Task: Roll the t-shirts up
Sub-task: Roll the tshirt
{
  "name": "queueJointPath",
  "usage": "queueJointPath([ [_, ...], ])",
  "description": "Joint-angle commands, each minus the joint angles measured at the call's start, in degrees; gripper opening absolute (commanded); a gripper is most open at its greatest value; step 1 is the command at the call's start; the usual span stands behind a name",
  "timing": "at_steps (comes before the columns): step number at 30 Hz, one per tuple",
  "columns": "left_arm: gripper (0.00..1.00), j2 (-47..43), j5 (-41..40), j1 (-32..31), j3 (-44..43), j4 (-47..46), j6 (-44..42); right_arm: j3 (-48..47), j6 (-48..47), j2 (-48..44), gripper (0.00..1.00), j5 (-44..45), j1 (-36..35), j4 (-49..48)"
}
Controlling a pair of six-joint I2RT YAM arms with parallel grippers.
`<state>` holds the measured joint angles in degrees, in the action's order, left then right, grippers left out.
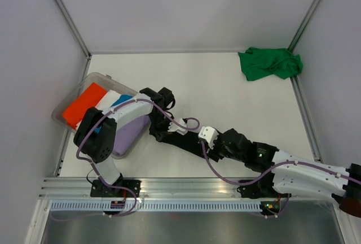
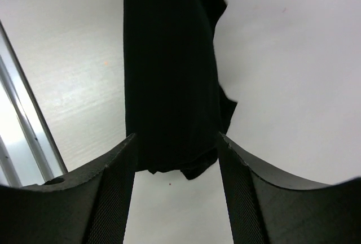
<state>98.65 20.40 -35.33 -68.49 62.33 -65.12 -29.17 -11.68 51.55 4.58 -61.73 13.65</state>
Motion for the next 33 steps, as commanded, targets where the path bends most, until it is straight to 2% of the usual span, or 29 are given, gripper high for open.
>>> queueJointPath([
  [1, 0.02, 0.31, 7.01, 0.44, -2.44, 1.31, -1.68, 1.38, 1.48, -11.08, 0.65, -1.93, -0.05, -4.68],
  [3, 0.02, 0.75, 7.98, 0.44, -2.70, 1.40, -1.67, 1.66, 1.49, -11.74, 0.65, -3.43, -0.05, -3.02],
  [7, 0.02, 1.54, 6.93, 0.53, -3.23, 1.31, -2.20, 0.43, -1.41, -4.12, 0.65, -7.48, -0.31, -1.08],
  [10, 0.02, 1.46, 6.58, 0.61, -3.32, 1.40, -2.73, -1.06, -4.39, 1.07, 0.65, -5.21, -0.76, -0.38],
  [12, 0.02, 1.11, 6.49, 0.70, -3.14, 1.40, -2.82, -0.72, -6.32, 3.11, 0.66, -0.55, -0.76, 0.24],
  [19, 0.02, 1.10, 6.58, 0.88, -2.79, 1.83, -3.78, -1.59, -5.02, 8.82, 0.65, 3.51, -0.84, 0.76],
  [20, 0.02, 1.10, 6.93, 0.97, -2.88, 1.92, -3.87, -2.64, -4.32, 9.70, 0.49, 2.72, -0.76, 1.37],
  [22, 0.02, 1.28, 7.37, 1.23, -3.49, 3.06, -4.22, -4.05, -3.36, 11.90, 0.26, 0.09, -0.76, 1.99],
  [23, 0.02, 1.37, 8.07, 1.49, -3.67, 3.76, -4.40, -5.97, -2.74, 12.60, 0.12, -0.88, -0.76, 2.17],
  [24, 0.02, 1.37, 8.25, 1.58, -4.02, 4.29, -4.57, -6.86, -1.60, 13.83, 0.06, -2.63, -0.76, 2.52],
  [26, 0.03, 1.28, 8.42, 2.11, -4.02, 6.14, -5.10, -9.14, 1.39, 14.54, 0.00, -4.31, -0.76, 2.96],
  [30, 0.11, 1.19, 7.90, 2.72, -4.02, 7.11, -4.05, -10.47, 8.59, 15.16, 0.00, -12.21, -0.76, 2.09],
  [31, 0.21, 1.45, 7.55, 2.81, -4.63, 7.02, -2.39, -10.21, 10.52, 14.99, 0.00, -14.57, -0.84, 1.21],
  [33, 0.33, 2.33, 7.46, 3.07, -5.77, 7.11, -0.10, -8.72, 16.93, 14.28, 0.00, -15.39, -0.76, 0.68],
])
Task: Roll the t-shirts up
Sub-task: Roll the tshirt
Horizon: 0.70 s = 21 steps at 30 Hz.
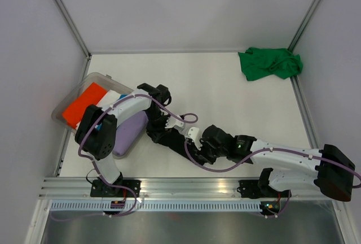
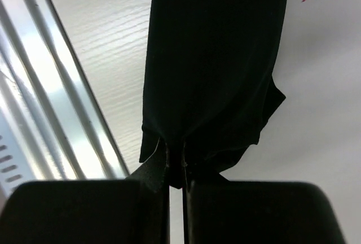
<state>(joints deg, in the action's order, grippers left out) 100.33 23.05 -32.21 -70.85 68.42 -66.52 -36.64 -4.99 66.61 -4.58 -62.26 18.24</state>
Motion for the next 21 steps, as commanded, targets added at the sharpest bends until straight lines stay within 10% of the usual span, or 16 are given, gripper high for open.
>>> queueJointPath([
  [1, 0.41, 0.83, 5.07, 0.56, -4.29, 1.01, 3.31, -0.54, 12.18, -1.30, 0.00, -6.84, 0.03, -4.00],
  [21, 0.56, 5.66, 17.30, 1.88, -6.67, -14.71, 30.47, 30.13, 50.86, -27.05, 0.00, -26.36, 22.26, -21.40],
])
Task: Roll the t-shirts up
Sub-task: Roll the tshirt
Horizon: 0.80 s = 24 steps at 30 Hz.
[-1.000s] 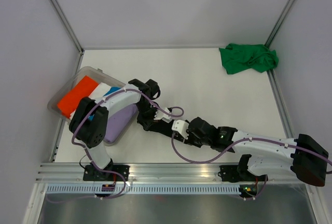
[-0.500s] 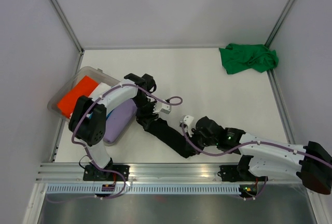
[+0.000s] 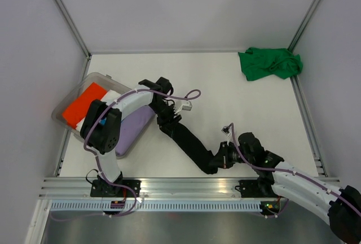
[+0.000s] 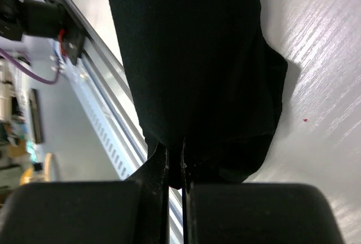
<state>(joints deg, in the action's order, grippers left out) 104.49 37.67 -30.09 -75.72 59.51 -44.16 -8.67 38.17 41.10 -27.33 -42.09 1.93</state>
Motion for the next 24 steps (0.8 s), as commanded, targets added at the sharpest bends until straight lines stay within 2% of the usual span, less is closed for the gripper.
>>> queueJointPath([
  [1, 0.56, 1.86, 2.24, -0.24, -1.80, -7.20, 8.74, 3.12, 8.23, -2.16, 0.00, -4.13, 2.79, -5.53],
  [5, 0.56, 3.27, 1.79, -0.15, -1.88, -9.84, 11.46, 5.06, 10.60, -5.58, 0.00, -7.20, 6.48, -4.75],
  [6, 0.54, 3.70, 2.14, -0.15, -2.15, -10.02, 12.08, 5.32, 10.52, -6.12, 0.00, -7.38, 7.79, -3.70],
  [7, 0.49, 3.97, 3.45, -0.15, -2.41, -10.11, 12.08, 5.15, 9.91, -6.90, 0.00, -7.30, 8.33, -2.82],
  [8, 0.33, 3.97, 4.07, -0.15, -2.32, -10.02, 12.08, 4.80, 8.51, -7.17, 0.00, -7.21, 8.60, -2.12],
  [9, 0.03, 3.62, 4.69, -0.15, -2.15, -9.85, 11.91, 4.28, 7.37, -7.35, 0.00, -6.86, 9.12, 1.28],
  [12, 0.02, 2.31, 5.49, -0.15, -1.80, -5.99, 9.37, 0.59, 2.20, -6.04, 0.00, -6.77, 9.13, 7.88],
  [14, 0.02, 1.69, 3.47, -0.15, -2.14, -0.83, 8.39, -2.31, 1.03, -4.19, 0.01, -9.39, 9.13, 8.88],
  [16, 0.02, 0.11, 0.75, 0.03, -1.80, 2.71, 7.17, -2.67, 6.27, -2.09, 0.00, -12.38, 9.13, 3.37],
  [17, 0.02, -0.51, -0.22, 0.38, -1.01, 4.72, 6.46, -2.24, 9.00, -1.21, 0.00, -14.83, 9.56, -2.58],
  [19, 0.02, -1.65, -3.28, 0.90, -0.39, 5.97, 6.46, -0.48, 14.88, 2.38, 0.00, -17.13, 10.53, -6.93],
  [24, 0.02, 0.45, -7.69, 1.52, -0.48, 7.91, 7.77, 1.98, 11.40, 9.95, 0.00, -22.66, 15.27, -6.24],
])
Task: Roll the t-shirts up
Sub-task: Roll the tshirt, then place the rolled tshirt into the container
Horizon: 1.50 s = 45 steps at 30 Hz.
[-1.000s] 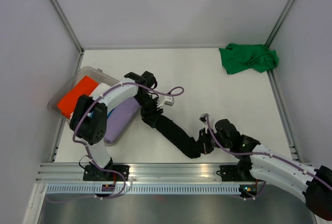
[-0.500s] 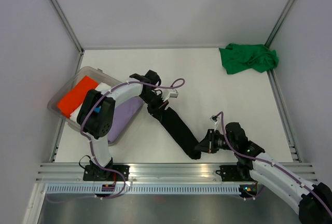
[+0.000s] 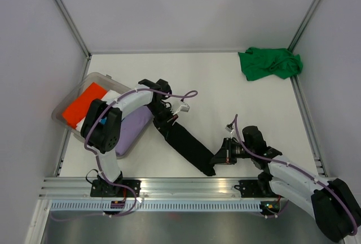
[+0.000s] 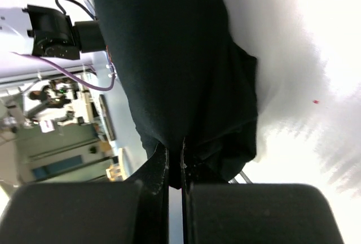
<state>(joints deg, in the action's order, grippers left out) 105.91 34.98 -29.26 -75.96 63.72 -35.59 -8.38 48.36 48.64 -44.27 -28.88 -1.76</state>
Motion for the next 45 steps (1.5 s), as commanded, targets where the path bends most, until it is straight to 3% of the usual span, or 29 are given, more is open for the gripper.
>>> queueJointPath([
  [1, 0.02, -0.27, -5.45, 0.69, -0.41, 3.78, -0.36, 1.70, 0.34, 2.94, 0.00, -6.70, 2.95, -2.37],
  [4, 0.07, 2.02, -7.12, 0.60, -1.99, 3.69, 1.49, 0.91, -3.34, 3.83, 0.00, -7.67, 6.20, 1.05],
  [8, 0.37, 2.81, -7.12, 0.52, -5.76, 3.25, 2.11, 2.14, -5.71, 8.74, 0.01, -9.87, 11.99, 0.96],
  [12, 0.48, 0.37, -9.31, -1.06, -7.80, 0.88, -0.61, 0.21, -11.88, 17.86, 0.00, -8.99, 14.11, 4.84],
  [15, 0.58, -5.24, -10.45, -3.87, -5.87, -2.63, -6.22, -3.11, -15.11, 20.52, 0.00, -8.74, 15.70, 6.23],
  [18, 0.81, -14.02, -13.70, -9.92, 0.43, -10.44, -16.23, -7.08, -18.56, 20.35, 0.00, -5.21, 15.96, 11.78],
  [19, 0.95, -16.58, -14.32, -11.42, 2.47, -15.51, -23.40, -7.78, -19.35, 20.18, 0.00, -4.78, 15.96, 13.26],
  [20, 1.00, -18.61, -14.76, -13.00, 5.01, -17.91, -26.86, -8.49, -20.31, 20.18, 0.00, -3.55, 15.96, 14.23],
  [22, 1.00, -22.91, -14.86, -17.04, 10.64, -22.48, -35.89, -8.85, -20.50, 20.26, 0.00, -3.80, 15.88, 13.63],
  [25, 1.00, -21.64, -13.98, -21.26, 12.95, -26.46, -42.43, -8.32, -20.41, 19.65, 0.00, -3.54, 15.96, 13.01],
  [31, 1.00, -11.44, -17.48, -28.04, 7.68, -29.52, -37.64, -7.97, -20.32, 17.28, 0.00, -2.57, 15.96, 12.92],
  [45, 1.00, -1.33, -21.18, -30.25, 4.95, -31.03, -34.64, -7.44, -20.59, 17.19, 0.01, -2.66, 15.96, 11.78],
])
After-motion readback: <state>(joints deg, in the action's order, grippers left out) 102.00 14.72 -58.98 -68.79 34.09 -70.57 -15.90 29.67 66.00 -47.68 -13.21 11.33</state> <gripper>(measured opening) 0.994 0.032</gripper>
